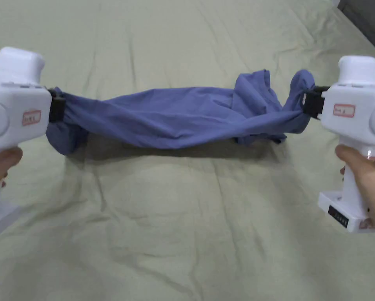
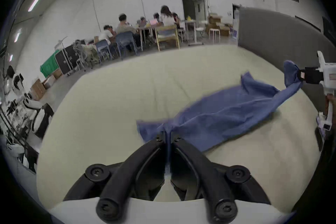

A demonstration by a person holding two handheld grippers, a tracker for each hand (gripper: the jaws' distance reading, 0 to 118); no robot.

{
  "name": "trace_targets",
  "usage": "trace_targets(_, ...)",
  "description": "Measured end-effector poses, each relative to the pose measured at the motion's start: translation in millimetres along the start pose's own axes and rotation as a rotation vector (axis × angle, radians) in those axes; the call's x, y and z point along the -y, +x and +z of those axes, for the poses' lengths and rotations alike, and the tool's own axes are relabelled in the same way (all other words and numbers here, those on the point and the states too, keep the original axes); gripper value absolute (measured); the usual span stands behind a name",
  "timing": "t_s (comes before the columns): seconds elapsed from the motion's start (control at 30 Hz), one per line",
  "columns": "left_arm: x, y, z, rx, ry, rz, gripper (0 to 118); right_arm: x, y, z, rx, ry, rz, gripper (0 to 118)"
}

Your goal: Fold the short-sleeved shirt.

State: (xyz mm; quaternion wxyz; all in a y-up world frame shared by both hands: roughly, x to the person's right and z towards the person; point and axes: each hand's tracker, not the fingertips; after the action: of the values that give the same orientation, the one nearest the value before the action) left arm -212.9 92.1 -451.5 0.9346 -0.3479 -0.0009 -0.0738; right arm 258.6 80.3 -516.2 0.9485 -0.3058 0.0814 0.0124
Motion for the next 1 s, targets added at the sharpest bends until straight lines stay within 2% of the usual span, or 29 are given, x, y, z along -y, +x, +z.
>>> trace_targets(0.1, 59, 3, 8, 0.024, -0.072, 0.041, 0, 62, -4, 19, 0.0, -0.043, -0.021, 4)
trace_targets(0.2, 94, 7, 33, 0.023, -0.061, 0.048, 0, 100, -4, 45, 0.0, -0.044, -0.041, 4)
trace_targets(0.4, 134, 7, 92, 0.012, -0.047, 0.071, 0, 132, -7, 118, 0.001, -0.022, -0.035, 4)
trace_targets(0.6, 177, 18, 154, 0.022, -0.098, 0.034, 0, 172, 12, 191, -0.005, -0.027, -0.058, 4)
trace_targets(0.8, 223, 17, 196, 0.043, -0.196, -0.002, 0, 217, 20, 260, 0.02, -0.096, -0.045, 4)
trace_targets(1.0, 257, 23, 212, 0.047, -0.307, 0.014, 0, 261, 29, 282, 0.024, -0.235, -0.064, 4)
